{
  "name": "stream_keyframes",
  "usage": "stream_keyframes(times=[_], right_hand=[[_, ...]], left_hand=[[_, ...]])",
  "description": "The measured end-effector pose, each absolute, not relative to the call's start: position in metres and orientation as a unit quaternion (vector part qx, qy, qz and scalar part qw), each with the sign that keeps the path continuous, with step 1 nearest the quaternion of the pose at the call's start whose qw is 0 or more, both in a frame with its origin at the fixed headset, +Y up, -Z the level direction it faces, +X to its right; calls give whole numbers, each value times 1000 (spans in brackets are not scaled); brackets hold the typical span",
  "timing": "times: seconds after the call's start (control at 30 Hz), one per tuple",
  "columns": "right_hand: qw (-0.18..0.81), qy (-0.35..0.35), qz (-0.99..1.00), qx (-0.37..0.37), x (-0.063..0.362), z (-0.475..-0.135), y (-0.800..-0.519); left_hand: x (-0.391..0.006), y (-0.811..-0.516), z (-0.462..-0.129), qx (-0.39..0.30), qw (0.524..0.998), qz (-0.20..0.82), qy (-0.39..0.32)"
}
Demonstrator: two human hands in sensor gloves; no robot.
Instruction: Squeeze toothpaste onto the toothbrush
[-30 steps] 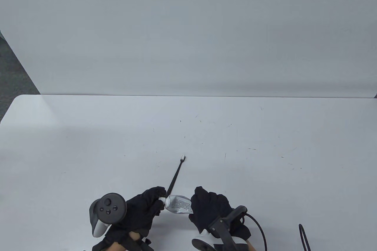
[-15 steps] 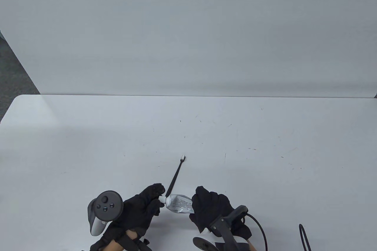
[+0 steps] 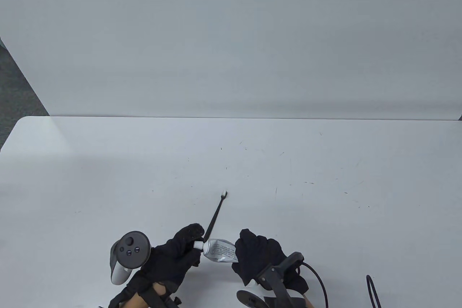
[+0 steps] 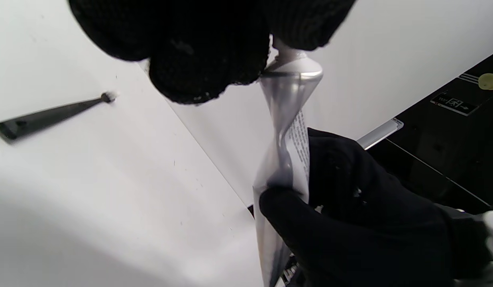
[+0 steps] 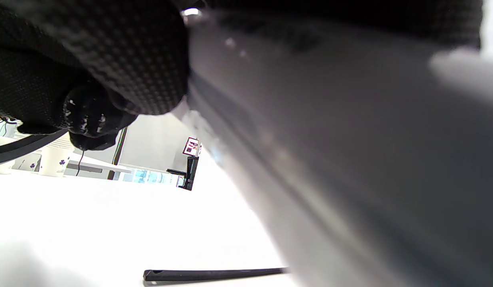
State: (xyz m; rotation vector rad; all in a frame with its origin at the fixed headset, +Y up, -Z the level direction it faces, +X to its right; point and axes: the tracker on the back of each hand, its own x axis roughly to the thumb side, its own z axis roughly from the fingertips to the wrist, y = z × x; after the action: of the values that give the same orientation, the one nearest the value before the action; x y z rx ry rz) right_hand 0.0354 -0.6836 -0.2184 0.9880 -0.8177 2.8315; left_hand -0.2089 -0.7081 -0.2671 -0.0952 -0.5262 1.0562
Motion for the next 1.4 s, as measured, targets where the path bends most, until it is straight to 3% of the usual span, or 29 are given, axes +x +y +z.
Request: stream_keyframes(times=[0.23, 0.33, 0.4, 0.47, 0.63, 0.87, 1.1, 1.4], right_hand=[[18, -265, 911, 314, 37, -219, -681], [38, -278, 913, 298, 44, -219, -674], [56, -285, 913, 285, 51, -220, -668], [61, -286, 914, 281, 54, -221, -667], [57, -279, 917, 281, 55, -223, -670], [58, -276, 919, 276, 57, -224, -669], [64, -275, 921, 270, 60, -225, -669], [67, -273, 922, 266, 61, -226, -669]], left_hand=[[-219, -705, -269, -12, 843, 497, -204], [-238, -682, -266, 87, 867, 456, -184], [-259, -664, -263, 168, 901, 370, -149], [-277, -660, -266, 192, 938, 271, -100], [-310, -684, -291, 124, 987, 101, -32], [-306, -733, -321, 13, 1000, -21, 1], [-295, -753, -331, -35, 997, -64, 5], [-296, -757, -332, -45, 997, -69, 8]])
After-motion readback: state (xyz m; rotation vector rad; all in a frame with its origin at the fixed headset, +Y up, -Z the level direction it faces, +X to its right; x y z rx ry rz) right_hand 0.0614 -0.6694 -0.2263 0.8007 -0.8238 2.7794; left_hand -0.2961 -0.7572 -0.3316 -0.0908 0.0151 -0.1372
